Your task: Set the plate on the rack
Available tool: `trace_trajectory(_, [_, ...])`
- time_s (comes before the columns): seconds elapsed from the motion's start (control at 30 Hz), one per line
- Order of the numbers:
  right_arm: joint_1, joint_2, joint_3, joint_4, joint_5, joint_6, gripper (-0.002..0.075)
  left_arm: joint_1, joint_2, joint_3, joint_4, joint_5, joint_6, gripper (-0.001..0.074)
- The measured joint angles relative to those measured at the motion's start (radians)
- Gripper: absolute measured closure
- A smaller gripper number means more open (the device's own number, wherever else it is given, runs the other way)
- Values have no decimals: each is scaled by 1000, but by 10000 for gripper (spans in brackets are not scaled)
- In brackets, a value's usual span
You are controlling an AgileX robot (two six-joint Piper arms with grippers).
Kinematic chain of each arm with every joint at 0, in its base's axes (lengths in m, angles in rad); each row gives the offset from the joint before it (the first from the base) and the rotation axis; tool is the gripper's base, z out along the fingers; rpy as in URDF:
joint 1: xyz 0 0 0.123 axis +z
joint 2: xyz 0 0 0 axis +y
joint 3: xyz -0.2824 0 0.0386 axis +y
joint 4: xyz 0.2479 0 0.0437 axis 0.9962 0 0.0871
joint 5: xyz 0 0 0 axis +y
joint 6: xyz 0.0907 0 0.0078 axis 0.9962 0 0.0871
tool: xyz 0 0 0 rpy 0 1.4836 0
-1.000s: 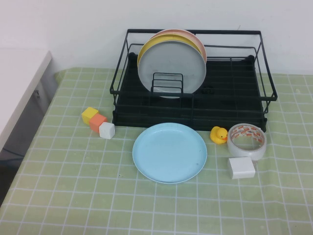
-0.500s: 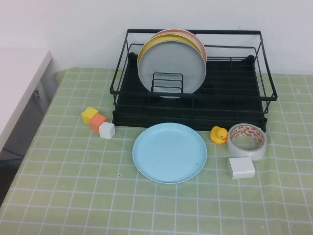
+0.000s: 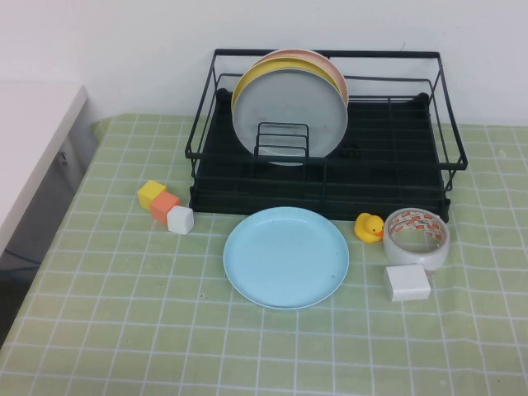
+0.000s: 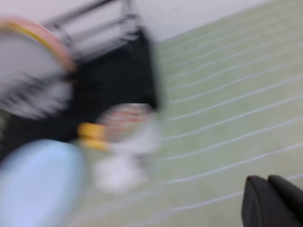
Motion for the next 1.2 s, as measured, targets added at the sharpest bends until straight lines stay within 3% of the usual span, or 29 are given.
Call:
trace_trajectory(0.13, [0,0,6,377,10,1,728,0,0,0,-2,-219,-4,736])
trace_trajectory(0.23, [0,0,6,509,3,1,728,0,0,0,-2,-325,-4,736])
trace_trajectory(0.33, [0,0,6,542,-13,-5,728,0,0,0,-2,-415,-91,736])
trace_trajectory(0.5, [0,0,6,544,-41,-89,728,0,0,0,-6,-578,-567,736])
trace_trajectory(0.77, [0,0,6,545,-27,-280,728,0,0,0,-14,-564,-753,736])
trace_trajectory(0.87, [0,0,6,545,-22,-329,728,0,-2,0,-4,-453,-810,736])
trace_trajectory(1.03, [0,0,6,547,-22,-367,728,0,64,-103,100,34,-876,736])
trace_trajectory(1.2, [0,0,6,547,-22,-393,728,0,238,-331,56,311,-549,736])
